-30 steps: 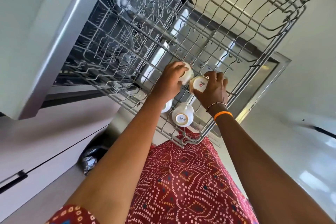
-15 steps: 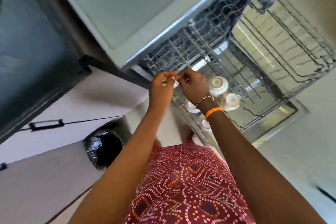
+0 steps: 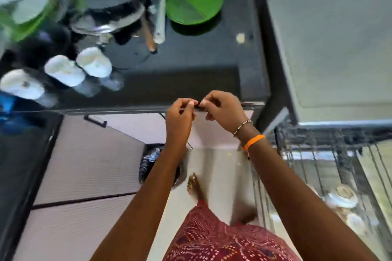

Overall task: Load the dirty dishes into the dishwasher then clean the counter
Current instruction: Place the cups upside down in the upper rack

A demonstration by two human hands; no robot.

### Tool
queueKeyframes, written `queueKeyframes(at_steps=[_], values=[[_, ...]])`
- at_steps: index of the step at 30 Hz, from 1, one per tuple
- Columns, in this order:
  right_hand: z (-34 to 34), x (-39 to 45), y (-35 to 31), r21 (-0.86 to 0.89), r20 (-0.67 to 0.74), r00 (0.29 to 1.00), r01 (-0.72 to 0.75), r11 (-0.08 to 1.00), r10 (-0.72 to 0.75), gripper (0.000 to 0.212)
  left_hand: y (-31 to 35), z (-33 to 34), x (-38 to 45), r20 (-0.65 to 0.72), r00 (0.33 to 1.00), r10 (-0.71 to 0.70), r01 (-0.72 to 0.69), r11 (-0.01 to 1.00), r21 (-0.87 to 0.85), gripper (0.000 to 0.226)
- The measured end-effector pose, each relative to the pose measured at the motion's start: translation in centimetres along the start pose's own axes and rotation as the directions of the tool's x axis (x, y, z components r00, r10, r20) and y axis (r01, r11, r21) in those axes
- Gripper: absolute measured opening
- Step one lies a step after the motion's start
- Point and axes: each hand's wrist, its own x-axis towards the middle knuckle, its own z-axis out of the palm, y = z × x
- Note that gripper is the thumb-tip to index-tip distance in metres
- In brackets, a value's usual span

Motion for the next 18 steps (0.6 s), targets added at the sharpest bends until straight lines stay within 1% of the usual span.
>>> queueKeyframes(at_steps=[2, 5, 9, 12, 13, 15, 16, 18], values=[[2.6, 2.5, -2.1, -0.003, 0.039, 0.999, 0.031, 1.0, -0.031, 0.01, -0.2, -3.1, 2.3, -0.105, 0.994, -0.028, 0.023, 0.998, -0.054, 0.016], [6.5, 6.2, -4.2, -0.012, 0.09, 0.995, 0.046, 0.999, -0.045, 0.009, -1.2, -7.3, 5.5, -0.272, 0.961, -0.056, 0.029, 0.994, -0.102, 0.016], [12.0, 11.3, -6.5, -0.059, 0.101, 0.992, 0.083, 0.995, -0.077, 0.01, -2.8, -13.0, 9.1, -0.471, 0.876, -0.106, 0.034, 0.987, -0.159, 0.012], [15.6, 14.0, -8.2, -0.086, 0.118, 0.991, 0.074, 0.994, -0.064, 0.012, -3.7, -16.6, 11.6, -0.575, 0.807, -0.137, 0.03, 0.981, -0.19, 0.019], [16.9, 14.7, -8.7, -0.075, 0.139, 0.988, 0.076, 0.994, -0.065, 0.02, -4.0, -17.8, 12.4, -0.607, 0.783, -0.136, 0.032, 0.983, -0.179, 0.024], [19.2, 16.0, -9.5, -0.041, 0.169, 0.982, 0.089, 0.995, -0.081, 0.043, -4.4, -19.7, 13.7, -0.652, 0.744, -0.144, 0.044, 0.985, -0.167, 0.036], [20.5, 16.6, -9.8, -0.035, 0.176, 0.98, 0.105, 0.994, -0.097, 0.053, -4.7, -20.6, 14.5, -0.655, 0.738, -0.162, 0.062, 0.983, -0.173, 0.044], [22.6, 17.6, -10.3, -0.052, 0.18, 0.973, 0.155, 0.987, -0.144, 0.068, -5.2, -22.3, 15.9, -0.617, 0.757, -0.214, 0.125, 0.975, -0.185, 0.057]])
